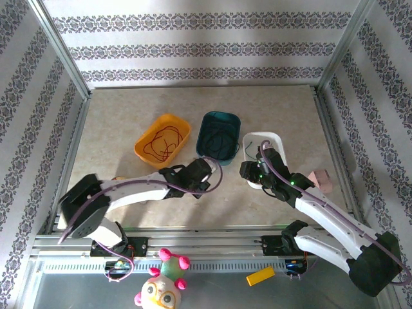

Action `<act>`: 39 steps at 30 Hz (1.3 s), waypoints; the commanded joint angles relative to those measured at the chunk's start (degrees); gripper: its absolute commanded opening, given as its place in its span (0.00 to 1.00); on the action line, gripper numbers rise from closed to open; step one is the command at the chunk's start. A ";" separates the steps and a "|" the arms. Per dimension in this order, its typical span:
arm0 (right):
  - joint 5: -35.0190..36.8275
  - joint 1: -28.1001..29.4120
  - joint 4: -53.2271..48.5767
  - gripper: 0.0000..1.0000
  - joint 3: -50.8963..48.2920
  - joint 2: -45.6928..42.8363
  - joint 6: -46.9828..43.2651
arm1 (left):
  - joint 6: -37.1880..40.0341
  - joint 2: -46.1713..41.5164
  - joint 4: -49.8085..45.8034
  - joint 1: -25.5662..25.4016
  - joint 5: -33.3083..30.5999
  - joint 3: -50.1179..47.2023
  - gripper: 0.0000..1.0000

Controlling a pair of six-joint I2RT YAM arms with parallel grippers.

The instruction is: Untangle the cables

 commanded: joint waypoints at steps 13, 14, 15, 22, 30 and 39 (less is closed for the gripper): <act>0.01 0.20 -0.04 0.49 0.37 0.40 0.59 | -10.18 -5.95 1.23 27.57 -1.29 7.28 0.00; 0.01 0.28 -0.20 0.49 0.46 0.32 0.45 | -10.50 -4.34 1.91 29.13 -0.65 7.78 0.00; 0.06 0.29 -0.32 0.49 0.47 0.14 0.37 | -10.61 -2.97 2.75 30.20 0.40 8.23 0.00; 0.65 0.25 -1.93 0.49 0.73 -1.15 0.09 | -8.67 0.49 7.84 31.58 8.96 10.93 0.65; 3.08 -2.08 -4.38 0.50 -1.10 -2.36 3.28 | -12.82 -11.25 5.87 31.20 0.23 2.36 0.82; 9.20 -7.61 -15.50 0.50 -4.92 -7.69 13.73 | -21.42 -18.10 -3.62 35.06 -12.83 -5.87 0.85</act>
